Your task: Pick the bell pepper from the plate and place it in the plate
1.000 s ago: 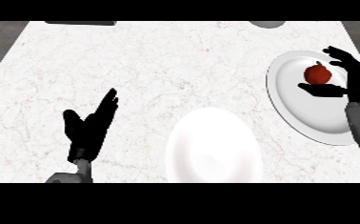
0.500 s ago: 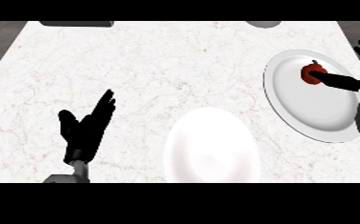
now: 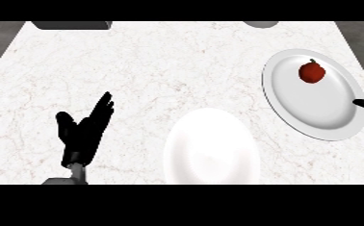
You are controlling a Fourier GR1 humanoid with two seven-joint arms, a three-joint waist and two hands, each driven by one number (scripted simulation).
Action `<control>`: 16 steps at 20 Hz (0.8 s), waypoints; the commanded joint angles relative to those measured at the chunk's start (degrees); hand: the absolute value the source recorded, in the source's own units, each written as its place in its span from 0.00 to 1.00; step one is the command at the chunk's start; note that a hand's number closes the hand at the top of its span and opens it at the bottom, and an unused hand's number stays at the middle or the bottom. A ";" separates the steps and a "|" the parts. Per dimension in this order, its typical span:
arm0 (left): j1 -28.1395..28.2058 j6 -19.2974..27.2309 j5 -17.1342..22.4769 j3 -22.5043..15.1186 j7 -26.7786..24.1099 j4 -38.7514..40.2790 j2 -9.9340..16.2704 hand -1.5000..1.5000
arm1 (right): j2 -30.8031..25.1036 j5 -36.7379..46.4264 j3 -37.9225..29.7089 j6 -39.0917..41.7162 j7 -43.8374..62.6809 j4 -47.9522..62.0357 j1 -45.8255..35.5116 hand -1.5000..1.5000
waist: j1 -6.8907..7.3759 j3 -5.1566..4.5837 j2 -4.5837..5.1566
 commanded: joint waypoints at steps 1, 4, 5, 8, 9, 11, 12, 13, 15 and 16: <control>2.17 -0.36 -0.09 0.53 -3.64 4.81 -1.03 0.50 | -3.35 -0.80 -0.03 9.51 -5.86 1.06 6.58 0.00 | -0.42 -0.35 0.36; 1.89 -1.55 1.41 2.14 0.76 1.03 1.32 0.50 | -2.07 -0.32 2.16 11.27 -6.78 -3.18 10.82 0.00 | -0.79 -0.44 0.00; -1.87 2.46 -1.87 -0.41 0.22 4.61 -2.82 0.50 | -2.97 0.70 2.82 10.51 -7.13 -2.39 9.78 0.00 | -0.65 -0.40 0.20; 2.67 -0.40 -1.00 -0.13 -0.20 1.80 -0.56 0.50 | -4.47 0.81 3.26 11.34 -9.72 -4.81 14.45 0.00 | -0.60 -0.42 0.10; 4.57 0.63 -0.89 -0.81 0.65 -0.40 -1.68 0.50 | -2.56 0.40 3.81 10.16 -8.63 -8.32 17.04 0.00 | -0.95 -0.49 -0.10; 4.24 -1.19 -0.47 -0.44 -1.02 0.90 -1.02 0.50 | -2.61 1.25 4.40 10.30 -11.97 -7.01 19.10 0.00 | -0.66 -0.43 0.07; 1.77 -1.15 0.20 0.89 0.64 1.66 -0.45 0.50 | -4.32 1.63 4.71 9.98 -11.35 -8.61 20.04 0.00 | -0.81 -0.44 0.07; 1.06 -1.55 -0.10 1.59 -2.34 5.65 -0.73 0.50 | -4.07 0.78 4.70 9.89 -7.95 -10.15 19.16 0.00 | -0.85 -0.47 0.08; 0.09 0.99 -1.64 0.68 -0.36 4.73 -2.19 0.50 | -2.28 -0.60 4.62 9.34 -7.85 -15.06 23.47 0.00 | -1.19 -0.50 -0.02; 2.36 3.45 -4.00 -1.96 -0.46 2.13 -4.27 0.50 | -4.16 -0.42 4.34 12.11 -9.89 -12.26 25.00 0.00 | -0.96 -0.44 0.03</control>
